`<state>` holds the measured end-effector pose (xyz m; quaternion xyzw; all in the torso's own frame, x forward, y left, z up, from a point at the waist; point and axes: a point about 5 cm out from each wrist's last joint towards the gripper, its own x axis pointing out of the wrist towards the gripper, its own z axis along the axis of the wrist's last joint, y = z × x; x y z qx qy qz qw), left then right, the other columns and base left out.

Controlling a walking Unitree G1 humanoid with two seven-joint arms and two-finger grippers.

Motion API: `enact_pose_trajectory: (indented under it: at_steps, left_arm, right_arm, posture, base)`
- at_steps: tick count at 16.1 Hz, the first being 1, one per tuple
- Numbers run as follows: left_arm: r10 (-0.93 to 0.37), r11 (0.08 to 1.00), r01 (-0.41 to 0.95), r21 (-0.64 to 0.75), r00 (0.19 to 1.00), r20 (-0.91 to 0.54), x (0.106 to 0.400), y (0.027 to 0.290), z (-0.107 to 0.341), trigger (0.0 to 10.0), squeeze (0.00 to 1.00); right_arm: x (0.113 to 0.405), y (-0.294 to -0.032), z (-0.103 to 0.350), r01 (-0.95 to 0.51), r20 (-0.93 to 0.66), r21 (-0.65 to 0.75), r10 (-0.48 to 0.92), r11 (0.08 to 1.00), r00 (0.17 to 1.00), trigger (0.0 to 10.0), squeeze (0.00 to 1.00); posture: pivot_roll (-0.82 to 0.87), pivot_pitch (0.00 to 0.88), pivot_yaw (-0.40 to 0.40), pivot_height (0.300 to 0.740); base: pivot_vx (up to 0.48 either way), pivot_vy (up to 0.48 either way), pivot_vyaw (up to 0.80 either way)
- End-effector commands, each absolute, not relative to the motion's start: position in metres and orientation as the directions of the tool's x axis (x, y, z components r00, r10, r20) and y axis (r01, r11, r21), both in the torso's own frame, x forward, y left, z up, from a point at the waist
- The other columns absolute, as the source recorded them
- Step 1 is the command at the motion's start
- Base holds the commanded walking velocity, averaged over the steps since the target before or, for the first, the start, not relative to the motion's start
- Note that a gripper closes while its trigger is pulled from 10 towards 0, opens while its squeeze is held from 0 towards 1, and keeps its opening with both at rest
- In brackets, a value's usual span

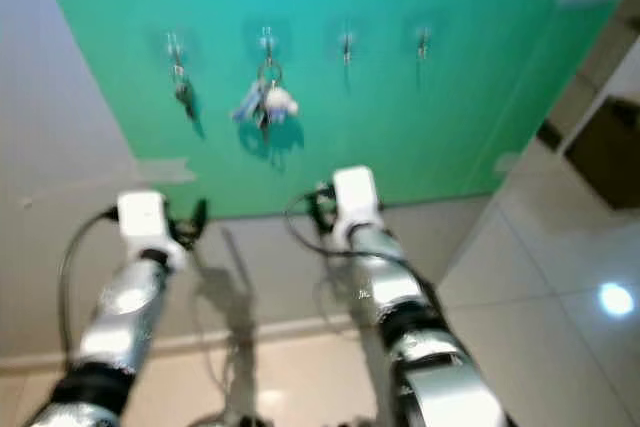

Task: Hang keys on a hook

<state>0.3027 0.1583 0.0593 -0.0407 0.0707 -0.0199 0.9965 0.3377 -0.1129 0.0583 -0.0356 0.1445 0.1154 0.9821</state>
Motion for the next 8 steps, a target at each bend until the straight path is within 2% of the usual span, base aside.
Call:
enact_pose_trajectory:
  at_steps: [1,8]
  left_arm:
    - [-0.04,0.997,0.03,-0.076,0.99,-0.137,0.3039,0.1627,0.0607,10.0,0.0]
    - [-0.058,0.995,0.047,-0.084,0.989,-0.137,0.3065,0.159,0.0609,10.0,0.0]
  right_arm:
    - [0.3383,-0.1123,0.0591,-0.23,-0.282,-0.032,0.212,0.973,0.936,10.0,0.0]
    - [0.3409,-0.1152,0.0605,-0.225,-0.28,-0.04,0.206,0.973,0.938,10.0,0.0]
  posture:
    - [-0.01,0.0,-0.003,0.74]
    - [-0.01,0.0,-0.001,0.74]
  base:
    - [0.0,0.48,0.0]
    - [0.0,0.48,0.0]
